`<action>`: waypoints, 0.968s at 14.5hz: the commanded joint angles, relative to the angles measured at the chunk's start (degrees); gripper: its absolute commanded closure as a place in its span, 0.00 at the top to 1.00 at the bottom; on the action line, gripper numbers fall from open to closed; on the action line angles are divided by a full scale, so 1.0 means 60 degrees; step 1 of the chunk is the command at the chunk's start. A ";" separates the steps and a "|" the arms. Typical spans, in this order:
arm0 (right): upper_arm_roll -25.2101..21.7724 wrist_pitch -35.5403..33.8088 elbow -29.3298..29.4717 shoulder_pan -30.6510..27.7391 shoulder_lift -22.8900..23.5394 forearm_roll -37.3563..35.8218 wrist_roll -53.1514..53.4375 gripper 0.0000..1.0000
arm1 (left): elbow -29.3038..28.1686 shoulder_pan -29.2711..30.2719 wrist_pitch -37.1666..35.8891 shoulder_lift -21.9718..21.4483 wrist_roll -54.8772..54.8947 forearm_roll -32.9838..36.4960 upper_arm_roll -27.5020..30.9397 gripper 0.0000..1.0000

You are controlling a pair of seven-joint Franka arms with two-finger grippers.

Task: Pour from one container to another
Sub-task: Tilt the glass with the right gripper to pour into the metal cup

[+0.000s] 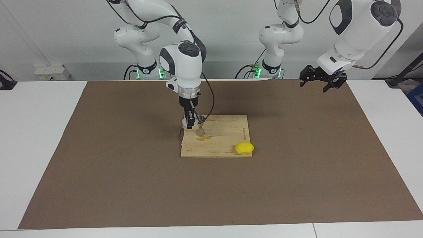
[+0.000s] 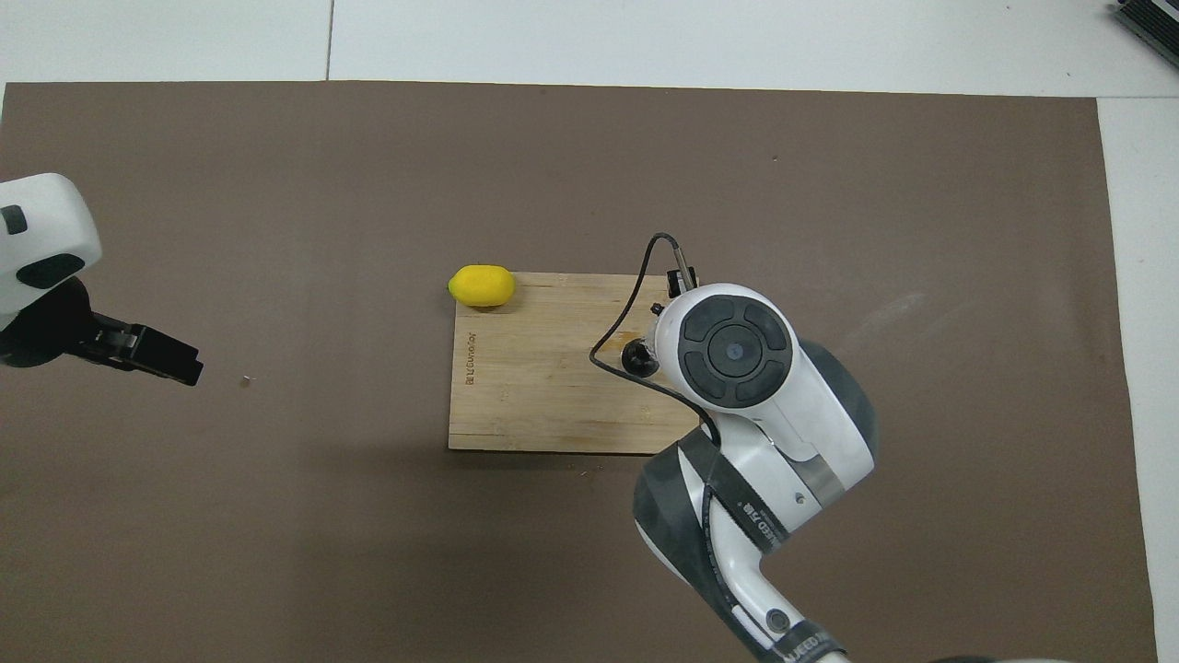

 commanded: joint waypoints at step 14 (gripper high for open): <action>0.0064 -0.0579 0.0053 0.0288 -0.0198 -0.0829 -0.0350 0.00 | -0.1127 -0.0405 0.1212 -0.0760 -0.1908 0.0225 0.0213 1.00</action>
